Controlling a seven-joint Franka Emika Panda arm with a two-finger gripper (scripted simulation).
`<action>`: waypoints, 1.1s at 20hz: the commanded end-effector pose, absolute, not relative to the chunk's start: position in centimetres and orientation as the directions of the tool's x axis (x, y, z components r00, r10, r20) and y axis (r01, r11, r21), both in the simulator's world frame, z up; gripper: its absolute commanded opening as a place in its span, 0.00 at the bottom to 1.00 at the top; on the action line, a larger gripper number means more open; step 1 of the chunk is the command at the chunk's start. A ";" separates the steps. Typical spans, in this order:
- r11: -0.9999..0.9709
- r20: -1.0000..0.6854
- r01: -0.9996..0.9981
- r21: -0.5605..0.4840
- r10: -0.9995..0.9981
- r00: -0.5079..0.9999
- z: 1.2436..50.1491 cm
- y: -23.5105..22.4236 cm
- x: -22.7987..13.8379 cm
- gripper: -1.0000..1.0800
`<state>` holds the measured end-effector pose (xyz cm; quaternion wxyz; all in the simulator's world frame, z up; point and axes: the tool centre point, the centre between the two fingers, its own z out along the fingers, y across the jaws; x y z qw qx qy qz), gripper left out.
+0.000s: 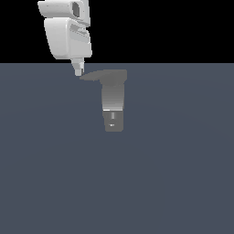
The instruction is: Turn on the faucet by rotating a designated handle.
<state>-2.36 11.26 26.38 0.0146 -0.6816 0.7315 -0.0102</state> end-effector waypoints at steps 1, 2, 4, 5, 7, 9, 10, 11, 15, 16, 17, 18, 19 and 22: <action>0.097 0.000 -0.995 0.000 -0.995 -0.097 24.8 9.2 -3.5 0.00; 0.097 0.000 -0.995 0.000 -0.995 -0.097 24.8 9.0 -3.8 0.00; 0.096 0.000 -0.995 0.000 -0.995 -0.096 24.8 8.7 -4.3 0.00; 0.096 0.000 -0.995 0.000 -0.995 -0.096 24.8 8.7 -4.3 0.00; 0.090 -0.002 -0.996 -0.001 -0.996 -0.090 24.8 8.7 -4.1 0.00; 0.091 -0.002 -0.996 -0.001 -0.996 -0.091 24.8 7.7 -4.3 0.00; 0.091 -0.002 -0.996 -0.001 -0.996 -0.091 24.8 7.2 -4.4 0.00; 0.091 -0.002 -0.996 -0.001 -0.996 -0.091 24.8 6.7 -4.5 0.00; 0.093 -0.001 -0.996 -0.001 -0.996 -0.093 24.8 4.5 -4.8 0.00; 0.093 -0.001 -0.996 -0.001 -0.996 -0.093 24.8 3.9 -4.9 0.00; 0.093 -0.001 -0.996 -0.001 -0.996 -0.093 24.8 3.4 -5.0 0.00; 0.093 -0.001 -0.996 -0.001 -0.996 -0.093 24.8 2.8 -5.1 0.00; 0.093 -0.001 -0.996 -0.001 -0.996 -0.093 24.8 2.3 -5.2 0.00; 0.095 -0.001 -0.996 0.000 -0.996 -0.095 24.8 0.5 -5.5 0.00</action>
